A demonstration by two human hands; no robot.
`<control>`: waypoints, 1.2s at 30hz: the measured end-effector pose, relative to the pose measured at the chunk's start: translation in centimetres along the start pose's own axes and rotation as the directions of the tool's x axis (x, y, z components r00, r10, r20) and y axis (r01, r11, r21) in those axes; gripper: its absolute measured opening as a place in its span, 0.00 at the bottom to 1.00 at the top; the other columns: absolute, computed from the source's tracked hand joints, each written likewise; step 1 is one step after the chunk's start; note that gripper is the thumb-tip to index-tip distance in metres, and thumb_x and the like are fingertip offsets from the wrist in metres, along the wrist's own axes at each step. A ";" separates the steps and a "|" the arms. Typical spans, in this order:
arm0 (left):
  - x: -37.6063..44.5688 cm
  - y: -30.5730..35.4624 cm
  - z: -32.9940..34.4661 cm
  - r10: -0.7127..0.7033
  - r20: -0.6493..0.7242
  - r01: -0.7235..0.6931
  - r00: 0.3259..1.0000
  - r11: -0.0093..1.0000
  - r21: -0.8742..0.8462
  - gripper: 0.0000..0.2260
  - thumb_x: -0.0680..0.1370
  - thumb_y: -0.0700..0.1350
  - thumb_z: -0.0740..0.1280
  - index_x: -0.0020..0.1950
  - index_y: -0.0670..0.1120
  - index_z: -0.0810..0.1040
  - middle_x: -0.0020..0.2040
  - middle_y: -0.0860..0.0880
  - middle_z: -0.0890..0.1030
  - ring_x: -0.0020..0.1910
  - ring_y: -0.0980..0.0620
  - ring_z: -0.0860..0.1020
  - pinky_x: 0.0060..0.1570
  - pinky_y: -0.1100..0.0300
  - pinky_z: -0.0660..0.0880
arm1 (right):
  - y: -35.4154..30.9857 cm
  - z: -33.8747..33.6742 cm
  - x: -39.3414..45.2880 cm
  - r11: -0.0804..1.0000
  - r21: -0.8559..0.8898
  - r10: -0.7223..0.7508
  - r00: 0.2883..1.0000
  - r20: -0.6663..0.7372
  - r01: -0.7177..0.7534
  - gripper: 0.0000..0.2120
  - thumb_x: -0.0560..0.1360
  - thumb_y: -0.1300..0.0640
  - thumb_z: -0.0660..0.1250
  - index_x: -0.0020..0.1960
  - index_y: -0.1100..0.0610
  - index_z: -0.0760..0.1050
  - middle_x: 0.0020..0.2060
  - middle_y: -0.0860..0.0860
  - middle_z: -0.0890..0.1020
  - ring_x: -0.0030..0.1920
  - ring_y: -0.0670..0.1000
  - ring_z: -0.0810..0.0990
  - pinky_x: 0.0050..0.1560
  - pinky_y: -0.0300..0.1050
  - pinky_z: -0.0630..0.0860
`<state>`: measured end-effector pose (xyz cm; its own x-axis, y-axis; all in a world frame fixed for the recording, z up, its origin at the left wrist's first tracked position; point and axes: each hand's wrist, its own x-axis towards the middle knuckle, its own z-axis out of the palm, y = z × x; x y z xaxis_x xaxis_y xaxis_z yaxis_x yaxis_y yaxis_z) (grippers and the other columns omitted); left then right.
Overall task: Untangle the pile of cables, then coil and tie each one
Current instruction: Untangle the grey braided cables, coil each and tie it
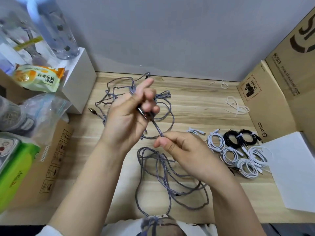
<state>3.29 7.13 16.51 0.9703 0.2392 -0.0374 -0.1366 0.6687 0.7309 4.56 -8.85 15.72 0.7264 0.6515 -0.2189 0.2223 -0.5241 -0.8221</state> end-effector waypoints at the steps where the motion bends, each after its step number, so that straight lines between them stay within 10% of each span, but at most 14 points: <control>1: -0.1 -1.0 -0.5 0.037 0.047 -0.041 0.998 0.995 0.087 0.18 0.76 0.38 0.58 0.66 0.36 0.65 0.31 0.51 0.79 0.26 0.58 0.75 0.33 0.65 0.75 | 0.0 0.1 -0.1 0.996 -0.085 -0.007 1.000 -0.012 0.006 0.12 0.78 0.48 0.62 0.43 0.53 0.79 0.22 0.46 0.68 0.26 0.44 0.66 0.32 0.43 0.64; 4: 0.0 -2.6 -0.9 0.044 0.131 -0.087 0.990 0.937 0.337 0.14 0.77 0.41 0.58 0.62 0.41 0.65 0.34 0.50 0.82 0.32 0.55 0.81 0.40 0.65 0.76 | -0.3 -0.1 -0.5 0.990 -0.142 -0.010 0.999 -0.040 0.005 0.15 0.77 0.47 0.64 0.39 0.57 0.76 0.25 0.49 0.69 0.29 0.46 0.66 0.35 0.48 0.66; 10: -0.2 -2.6 -1.2 -0.022 0.214 -0.151 0.977 0.641 0.753 0.17 0.79 0.45 0.58 0.67 0.43 0.67 0.35 0.50 0.81 0.35 0.53 0.81 0.46 0.67 0.73 | -2.0 -1.0 -1.4 0.931 0.358 0.039 0.994 0.107 -0.075 0.12 0.78 0.61 0.62 0.37 0.63 0.74 0.17 0.40 0.67 0.20 0.38 0.66 0.22 0.28 0.63; 15: -0.5 -1.9 -0.2 -0.247 0.207 -0.080 0.947 0.440 0.894 0.11 0.81 0.46 0.60 0.62 0.47 0.74 0.27 0.55 0.74 0.27 0.58 0.73 0.32 0.69 0.69 | -2.3 -1.3 -1.7 0.858 0.501 0.056 0.990 0.128 -0.113 0.14 0.75 0.56 0.67 0.31 0.56 0.75 0.20 0.46 0.67 0.22 0.43 0.59 0.21 0.31 0.55; 21: -1.2 -0.5 0.8 -0.475 0.259 0.063 0.841 0.561 0.826 0.25 0.77 0.59 0.48 0.26 0.53 0.74 0.22 0.55 0.64 0.23 0.56 0.60 0.24 0.69 0.59 | -2.0 -1.5 -1.9 0.873 0.487 -0.016 1.000 -0.010 0.019 0.08 0.67 0.52 0.70 0.32 0.54 0.80 0.26 0.55 0.73 0.29 0.49 0.67 0.31 0.38 0.63; 29: -0.8 0.6 -1.6 -0.713 0.624 0.297 0.320 0.701 0.648 0.21 0.76 0.63 0.59 0.42 0.45 0.78 0.22 0.59 0.67 0.21 0.63 0.62 0.26 0.71 0.61 | -2.5 -1.5 -1.6 0.889 0.429 0.003 0.936 -0.352 0.158 0.10 0.55 0.53 0.77 0.32 0.54 0.79 0.25 0.61 0.77 0.26 0.47 0.68 0.28 0.38 0.65; 36: -0.5 0.7 -1.1 -0.281 0.861 0.548 0.425 0.836 0.002 0.12 0.82 0.46 0.57 0.50 0.40 0.76 0.22 0.54 0.59 0.21 0.56 0.54 0.24 0.63 0.54 | -1.9 -1.7 -0.6 0.582 0.813 0.064 0.996 -0.064 0.015 0.07 0.64 0.51 0.73 0.30 0.52 0.78 0.19 0.44 0.63 0.18 0.40 0.55 0.20 0.29 0.54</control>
<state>2.50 8.23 16.27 0.6227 -0.6919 0.3654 0.4178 0.6889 0.5923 4.79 -9.23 18.28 0.7795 0.5800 -0.2366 -0.3885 0.1513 -0.9090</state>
